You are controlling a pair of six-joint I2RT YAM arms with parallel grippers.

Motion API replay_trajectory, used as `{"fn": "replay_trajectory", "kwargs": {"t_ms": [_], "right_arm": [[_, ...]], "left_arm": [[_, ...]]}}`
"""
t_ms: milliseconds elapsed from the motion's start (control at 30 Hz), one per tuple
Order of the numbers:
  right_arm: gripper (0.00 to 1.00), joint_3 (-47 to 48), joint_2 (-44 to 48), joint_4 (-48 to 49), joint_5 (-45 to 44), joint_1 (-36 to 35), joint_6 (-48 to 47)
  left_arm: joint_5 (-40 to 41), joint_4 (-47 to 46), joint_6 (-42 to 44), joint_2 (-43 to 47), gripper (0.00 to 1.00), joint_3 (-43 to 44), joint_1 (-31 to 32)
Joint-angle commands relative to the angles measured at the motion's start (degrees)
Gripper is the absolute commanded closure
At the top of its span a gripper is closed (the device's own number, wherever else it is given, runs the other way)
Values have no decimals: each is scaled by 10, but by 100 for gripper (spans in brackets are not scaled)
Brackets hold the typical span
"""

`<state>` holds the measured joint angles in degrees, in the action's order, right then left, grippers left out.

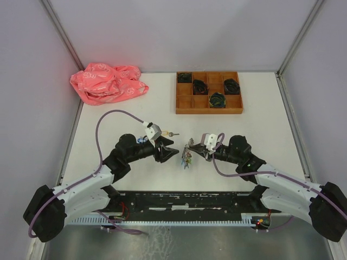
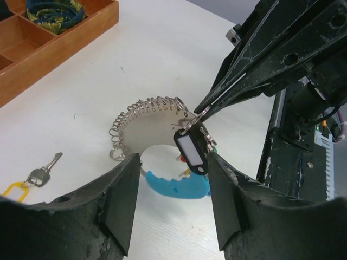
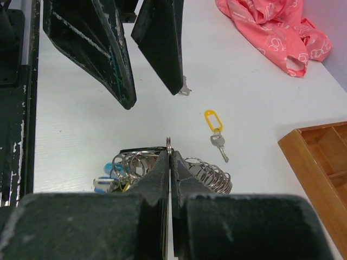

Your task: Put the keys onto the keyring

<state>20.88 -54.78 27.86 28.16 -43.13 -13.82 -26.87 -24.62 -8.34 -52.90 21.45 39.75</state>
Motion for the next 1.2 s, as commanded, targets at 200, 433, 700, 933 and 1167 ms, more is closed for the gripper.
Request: {"fn": "replay_trajectory", "kwargs": {"t_ms": [200,433,700,933,1167], "right_arm": [[99,58,25,-47,66,13,-41],[99,68,26,-66,91,15,-52],[99,74,23,-73,97,17,-52],[99,75,14,-61,101,17,-41],[99,73,10,-52,106,17,-33]], "left_arm": [[-61,-162,88,-56,37,-18,2],[-92,-227,173,-107,44,-23,2],[-142,-249,200,-153,54,-5,10],[-146,-243,205,-142,58,-3,19],[-143,-241,214,-144,61,3,29]]}}
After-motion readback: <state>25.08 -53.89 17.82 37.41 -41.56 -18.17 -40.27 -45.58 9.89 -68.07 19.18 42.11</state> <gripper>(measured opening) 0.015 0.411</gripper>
